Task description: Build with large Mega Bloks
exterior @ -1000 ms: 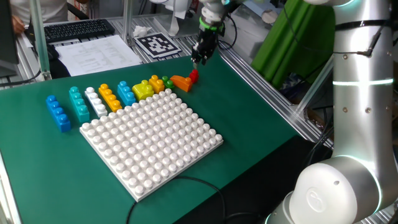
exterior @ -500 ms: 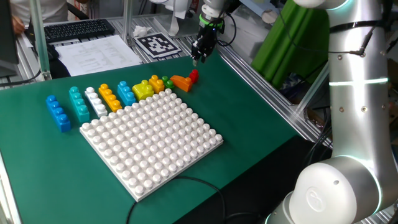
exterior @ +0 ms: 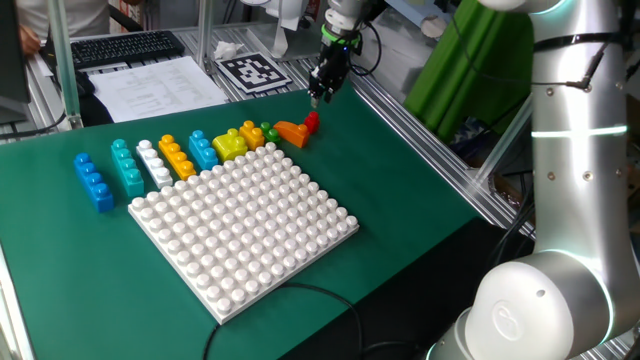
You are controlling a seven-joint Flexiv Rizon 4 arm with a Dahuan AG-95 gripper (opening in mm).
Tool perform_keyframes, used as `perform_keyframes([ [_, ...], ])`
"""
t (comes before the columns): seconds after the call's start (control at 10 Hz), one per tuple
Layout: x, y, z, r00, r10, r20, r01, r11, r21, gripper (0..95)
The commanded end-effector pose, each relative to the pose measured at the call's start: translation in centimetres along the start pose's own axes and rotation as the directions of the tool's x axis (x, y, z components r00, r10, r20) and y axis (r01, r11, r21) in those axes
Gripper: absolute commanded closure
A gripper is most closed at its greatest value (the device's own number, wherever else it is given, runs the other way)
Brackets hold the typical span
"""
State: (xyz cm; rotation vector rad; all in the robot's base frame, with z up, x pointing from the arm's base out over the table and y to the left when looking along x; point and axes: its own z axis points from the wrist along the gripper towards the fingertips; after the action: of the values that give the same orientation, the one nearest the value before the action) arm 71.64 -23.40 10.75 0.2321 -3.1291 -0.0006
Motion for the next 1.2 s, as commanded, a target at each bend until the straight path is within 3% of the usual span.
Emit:
perform_keyframes([
  [0.1, 0.1, 0.1, 0.0, 0.999, 0.002, -0.035, -0.002, 1.0, -0.006, 57.0],
  [0.2, 0.1, -0.1, -1.1, 0.998, -0.008, -0.07, 0.007, 1.0, -0.019, 57.0],
  [0.3, 0.1, -0.1, -1.4, 0.997, -0.006, -0.082, 0.005, 1.0, -0.017, 57.0],
  [0.4, 0.1, -0.1, -1.4, 0.997, -0.007, -0.08, 0.007, 1.0, 0.0, 57.0],
  [0.5, 0.1, -0.1, -1.4, 0.997, -0.013, -0.076, 0.013, 1.0, -0.001, 57.0],
  [0.8, 0.1, -0.1, -1.4, 1.0, -0.02, 0.001, 0.02, 1.0, -0.01, 57.0],
  [1.2, 0.1, -0.1, -1.4, 0.999, -0.012, 0.044, 0.012, 1.0, 0.001, 57.0],
])
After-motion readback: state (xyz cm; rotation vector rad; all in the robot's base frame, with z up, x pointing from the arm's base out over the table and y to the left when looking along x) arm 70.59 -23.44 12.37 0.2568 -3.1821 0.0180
